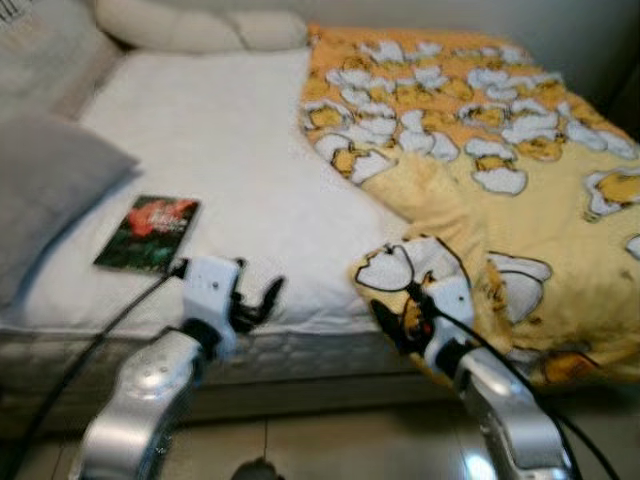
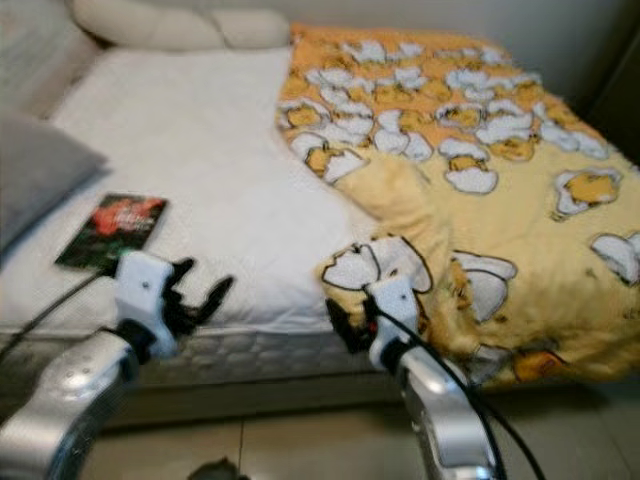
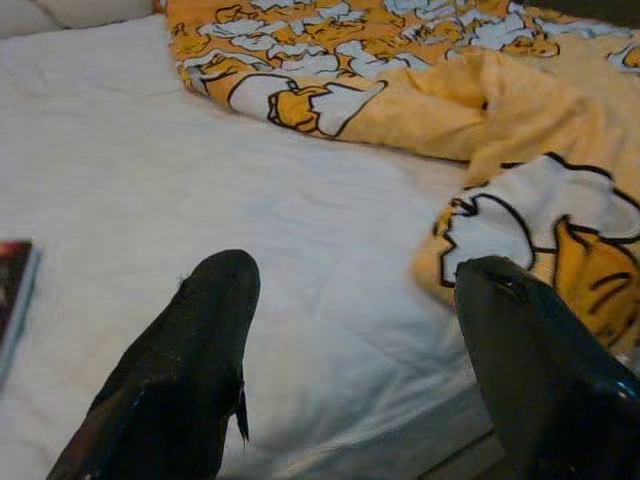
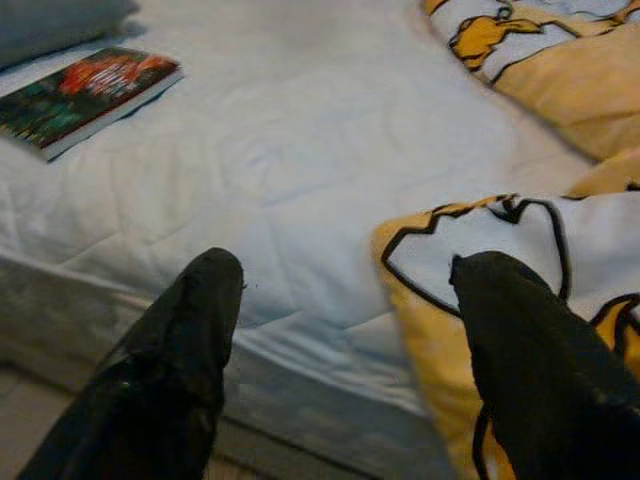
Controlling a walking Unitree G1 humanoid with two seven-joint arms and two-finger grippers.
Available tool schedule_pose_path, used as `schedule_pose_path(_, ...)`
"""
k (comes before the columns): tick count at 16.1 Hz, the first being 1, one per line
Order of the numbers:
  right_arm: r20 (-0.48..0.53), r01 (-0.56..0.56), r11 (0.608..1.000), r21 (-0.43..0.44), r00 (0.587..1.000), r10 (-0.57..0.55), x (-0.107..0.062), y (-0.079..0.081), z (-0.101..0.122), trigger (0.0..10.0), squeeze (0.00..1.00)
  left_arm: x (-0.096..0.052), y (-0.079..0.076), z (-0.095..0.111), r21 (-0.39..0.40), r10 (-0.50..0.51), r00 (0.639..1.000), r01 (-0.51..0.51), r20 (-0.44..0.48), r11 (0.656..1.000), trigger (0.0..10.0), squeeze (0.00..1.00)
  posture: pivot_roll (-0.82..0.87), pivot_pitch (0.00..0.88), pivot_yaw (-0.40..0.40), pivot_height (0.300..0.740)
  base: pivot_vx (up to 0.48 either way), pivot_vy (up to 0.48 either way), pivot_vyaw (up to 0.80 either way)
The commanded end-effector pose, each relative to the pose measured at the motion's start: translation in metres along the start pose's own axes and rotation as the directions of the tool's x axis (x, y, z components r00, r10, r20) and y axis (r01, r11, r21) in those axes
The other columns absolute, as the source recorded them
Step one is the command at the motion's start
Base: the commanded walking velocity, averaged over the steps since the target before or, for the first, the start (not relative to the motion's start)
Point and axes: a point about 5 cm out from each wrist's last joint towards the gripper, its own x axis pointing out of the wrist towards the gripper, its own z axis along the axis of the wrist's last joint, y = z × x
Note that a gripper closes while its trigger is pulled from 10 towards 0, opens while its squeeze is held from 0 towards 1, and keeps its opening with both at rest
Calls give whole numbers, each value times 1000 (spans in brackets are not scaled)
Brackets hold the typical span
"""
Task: Clean up the room
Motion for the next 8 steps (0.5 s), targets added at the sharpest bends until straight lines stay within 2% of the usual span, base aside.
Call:
schedule_pose_path(1, -2, 47, 999, -8, 999, -47, -6, -12, 3, 10000, 1000, 4, -7, 6, -1, -29, 999, 29, 26, 1000, 10000, 0, 29, 39, 1, 740, 352, 0, 0)
schedule_pose_path(6, -23, 84, 996, -11, 996, -84, -8, -15, 2, 10000, 1000, 3, -11, 4, 3, -59, 998, 59, 21, 998, 10000, 0, 26, 40, 0, 740, 324, 0, 0)
schedule_pose_path(8, -48, 84, 996, -35, 995, -86, -8, -16, 0, 10000, 1000, 3, -13, 3, 1, -74, 997, 74, 23, 997, 10000, 0, 26, 39, 0, 740, 0, 0, 0)
